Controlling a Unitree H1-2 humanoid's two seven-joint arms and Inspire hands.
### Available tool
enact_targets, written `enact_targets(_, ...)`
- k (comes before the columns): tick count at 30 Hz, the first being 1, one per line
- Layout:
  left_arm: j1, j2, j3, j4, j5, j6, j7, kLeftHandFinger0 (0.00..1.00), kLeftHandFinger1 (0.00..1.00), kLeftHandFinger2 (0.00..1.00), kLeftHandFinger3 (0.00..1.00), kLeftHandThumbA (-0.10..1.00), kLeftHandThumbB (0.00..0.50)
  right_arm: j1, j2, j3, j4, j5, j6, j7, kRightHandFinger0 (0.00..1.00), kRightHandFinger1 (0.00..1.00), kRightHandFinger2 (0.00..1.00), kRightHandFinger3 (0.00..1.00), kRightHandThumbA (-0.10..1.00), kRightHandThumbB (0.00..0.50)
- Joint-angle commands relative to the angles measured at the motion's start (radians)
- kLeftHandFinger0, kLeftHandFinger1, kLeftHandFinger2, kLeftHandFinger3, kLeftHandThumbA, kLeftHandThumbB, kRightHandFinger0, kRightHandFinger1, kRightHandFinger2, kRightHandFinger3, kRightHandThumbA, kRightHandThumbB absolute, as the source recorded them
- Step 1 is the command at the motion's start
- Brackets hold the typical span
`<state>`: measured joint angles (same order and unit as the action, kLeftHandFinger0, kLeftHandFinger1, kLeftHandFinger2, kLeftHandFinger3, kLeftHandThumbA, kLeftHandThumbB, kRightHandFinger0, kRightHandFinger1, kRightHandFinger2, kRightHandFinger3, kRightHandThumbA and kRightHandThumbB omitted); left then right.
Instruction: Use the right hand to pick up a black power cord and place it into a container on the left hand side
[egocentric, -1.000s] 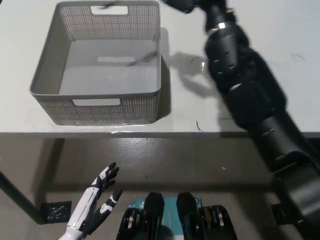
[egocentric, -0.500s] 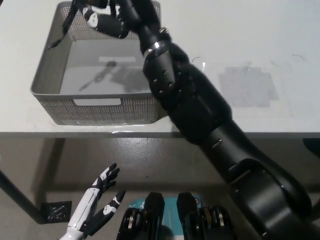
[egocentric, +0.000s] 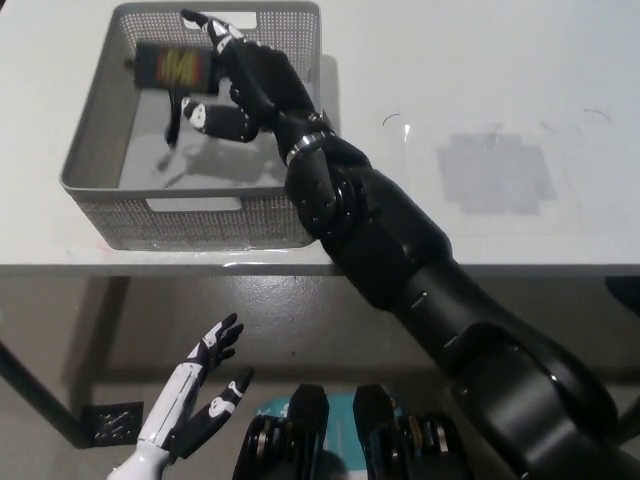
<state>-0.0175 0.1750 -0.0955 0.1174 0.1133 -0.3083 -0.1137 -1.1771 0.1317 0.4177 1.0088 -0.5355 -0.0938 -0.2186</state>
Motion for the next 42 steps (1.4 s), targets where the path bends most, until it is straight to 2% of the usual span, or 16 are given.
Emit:
enact_targets(1, -0.021, 0.025, -0.001, -0.026, 0.015, -0.020, -0.011, 1.00, 1.00, 0.97, 1.00, 0.74, 0.352, -0.050, -0.022, 0.020, -0.023, -0.013, 0.028, 0.090, 1.00, 1.00, 1.00, 1.00, 1.00, 0.500)
enact_targets(12, -0.030, 0.030, -0.014, -0.029, 0.031, -0.005, -0.020, 1.00, 1.00, 0.93, 1.00, 0.71, 0.348, -0.019, -0.069, -0.021, -0.124, 0.037, 0.050, 0.172, 1.00, 1.00, 1.00, 1.00, 1.00, 0.497)
enact_targets(18, -0.045, 0.035, -0.014, -0.019, 0.024, -0.015, -0.026, 0.99, 0.96, 0.90, 1.00, 0.64, 0.326, -0.014, -0.120, -0.113, -0.336, 0.082, 0.084, 0.176, 1.00, 1.00, 1.00, 1.00, 1.00, 0.411)
enact_targets(20, -0.047, 0.035, -0.015, -0.016, 0.031, -0.019, -0.023, 0.98, 0.96, 0.89, 1.00, 0.64, 0.325, -0.012, -0.146, -0.187, -0.489, 0.144, 0.120, 0.214, 1.00, 1.00, 1.00, 1.00, 1.00, 0.400)
enact_targets(21, -0.054, 0.037, -0.014, -0.015, 0.030, -0.018, -0.025, 0.98, 0.96, 0.89, 1.00, 0.64, 0.325, -0.016, -0.151, -0.196, -0.504, 0.146, 0.123, 0.218, 1.00, 1.00, 1.00, 1.00, 1.00, 0.400)
enact_targets(22, -0.056, 0.038, -0.014, -0.016, 0.028, -0.017, -0.027, 0.98, 0.96, 0.89, 1.00, 0.63, 0.319, -0.020, -0.163, -0.222, -0.550, 0.170, 0.134, 0.233, 1.00, 1.00, 1.00, 1.00, 1.00, 0.429)
enact_targets(25, -0.059, 0.037, -0.015, -0.006, 0.029, -0.026, -0.026, 0.97, 0.95, 0.88, 1.00, 0.63, 0.324, -0.013, -0.183, -0.290, -0.704, 0.237, 0.221, 0.280, 1.00, 1.00, 1.00, 1.00, 1.00, 0.459)
enact_targets(30, -0.069, 0.043, -0.015, 0.009, 0.031, -0.036, -0.029, 0.96, 0.94, 0.88, 1.00, 0.64, 0.320, 0.008, -0.226, -0.386, -0.891, 0.326, 0.278, 0.313, 1.00, 1.00, 1.00, 1.00, 1.00, 0.450)
enact_targets(35, -0.067, 0.043, -0.017, 0.006, 0.030, -0.033, -0.031, 0.96, 0.94, 0.88, 1.00, 0.64, 0.319, 0.085, -0.254, -0.419, -1.021, 0.355, 0.325, 0.342, 1.00, 1.00, 1.00, 1.00, 1.00, 0.453)
enact_targets(39, -0.063, 0.042, -0.016, 0.004, 0.029, -0.032, -0.029, 0.96, 0.94, 0.88, 1.00, 0.64, 0.312, 0.225, -0.258, -0.438, -1.156, 0.423, 0.343, 0.370, 1.00, 1.00, 1.00, 1.00, 1.00, 0.429)
enact_targets(42, -0.065, 0.046, -0.016, 0.001, 0.035, -0.038, -0.027, 0.97, 0.94, 0.88, 1.00, 0.66, 0.293, 0.362, -0.265, -0.432, -1.249, 0.455, 0.325, 0.384, 1.00, 1.00, 1.00, 1.00, 1.00, 0.433)
